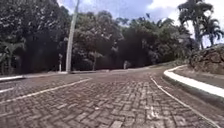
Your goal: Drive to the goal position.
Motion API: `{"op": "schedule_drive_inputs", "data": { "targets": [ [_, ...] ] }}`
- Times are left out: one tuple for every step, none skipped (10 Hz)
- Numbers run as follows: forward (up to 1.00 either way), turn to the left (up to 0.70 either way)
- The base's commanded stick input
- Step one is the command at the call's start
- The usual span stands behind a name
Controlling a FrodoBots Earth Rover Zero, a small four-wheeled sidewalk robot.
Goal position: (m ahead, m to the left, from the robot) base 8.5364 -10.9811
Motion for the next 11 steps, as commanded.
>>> {"op": "schedule_drive_inputs", "data": {
  "targets": [
    [1.00,-0.27],
    [1.00,-0.27],
    [1.00,-0.09],
    [1.00,0.00],
    [1.00,-0.18],
    [1.00,-0.10],
    [1.00,0.00],
    [1.00,0.00],
    [1.00,0.00],
    [1.00,0.00],
    [1.00,0.00]
  ]
}}
